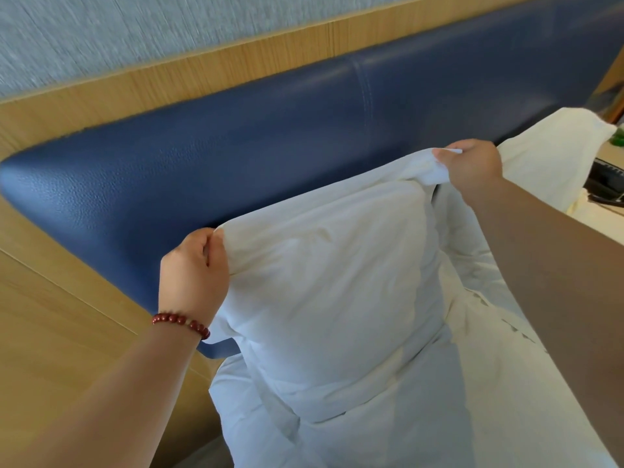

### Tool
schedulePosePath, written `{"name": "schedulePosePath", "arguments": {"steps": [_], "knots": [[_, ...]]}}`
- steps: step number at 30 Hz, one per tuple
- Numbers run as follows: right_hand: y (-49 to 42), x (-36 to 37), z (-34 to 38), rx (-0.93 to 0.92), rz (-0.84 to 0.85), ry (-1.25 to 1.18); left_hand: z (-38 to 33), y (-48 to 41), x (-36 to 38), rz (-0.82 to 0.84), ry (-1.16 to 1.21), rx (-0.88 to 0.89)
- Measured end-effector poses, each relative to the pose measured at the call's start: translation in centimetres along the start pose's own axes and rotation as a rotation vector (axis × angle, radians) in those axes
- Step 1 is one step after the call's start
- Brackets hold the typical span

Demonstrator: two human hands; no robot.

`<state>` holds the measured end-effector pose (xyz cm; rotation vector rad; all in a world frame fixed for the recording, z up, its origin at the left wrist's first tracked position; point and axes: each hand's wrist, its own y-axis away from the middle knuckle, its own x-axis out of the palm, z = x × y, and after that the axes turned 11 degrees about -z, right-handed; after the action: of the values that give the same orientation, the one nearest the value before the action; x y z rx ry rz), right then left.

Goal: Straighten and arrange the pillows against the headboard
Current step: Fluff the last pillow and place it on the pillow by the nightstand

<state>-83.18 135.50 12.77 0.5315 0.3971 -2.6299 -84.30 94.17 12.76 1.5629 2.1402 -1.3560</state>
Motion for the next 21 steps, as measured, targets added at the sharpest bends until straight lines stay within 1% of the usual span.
{"name": "schedulePosePath", "arguments": {"steps": [5, 7, 9, 11, 14, 16, 18, 21], "knots": [[0.6, 0.2, -0.1, 0.063, 0.003, -0.051, 0.3, 0.2, -0.4, -0.034, -0.014, -0.017], [0.8, 0.2, -0.1, 0.081, -0.002, -0.039, -0.2, 0.2, -0.8, 0.004, -0.027, 0.018], [0.9, 0.2, 0.0, 0.065, -0.042, -0.042, -0.7, 0.4, -1.1, 0.046, -0.052, 0.071], [1.2, 0.1, 0.1, 0.085, -0.082, -0.101, -0.6, 0.4, -1.1, 0.020, -0.050, 0.167], [2.5, 0.0, 0.5, 0.105, -0.092, -0.199, 0.2, -0.1, -1.5, -0.047, -0.010, 0.225], [4.5, 0.2, 0.5, 0.050, -0.057, -0.154, 0.9, -0.1, -2.1, -0.087, -0.026, 0.266], [7.9, 0.9, 0.2, -0.063, -0.002, -0.078, 1.7, 0.3, -2.7, -0.121, -0.027, 0.326], [14.5, 2.8, -0.5, -0.183, 0.100, 0.039, 2.6, 1.9, -3.3, -0.143, 0.022, 0.521]]}}
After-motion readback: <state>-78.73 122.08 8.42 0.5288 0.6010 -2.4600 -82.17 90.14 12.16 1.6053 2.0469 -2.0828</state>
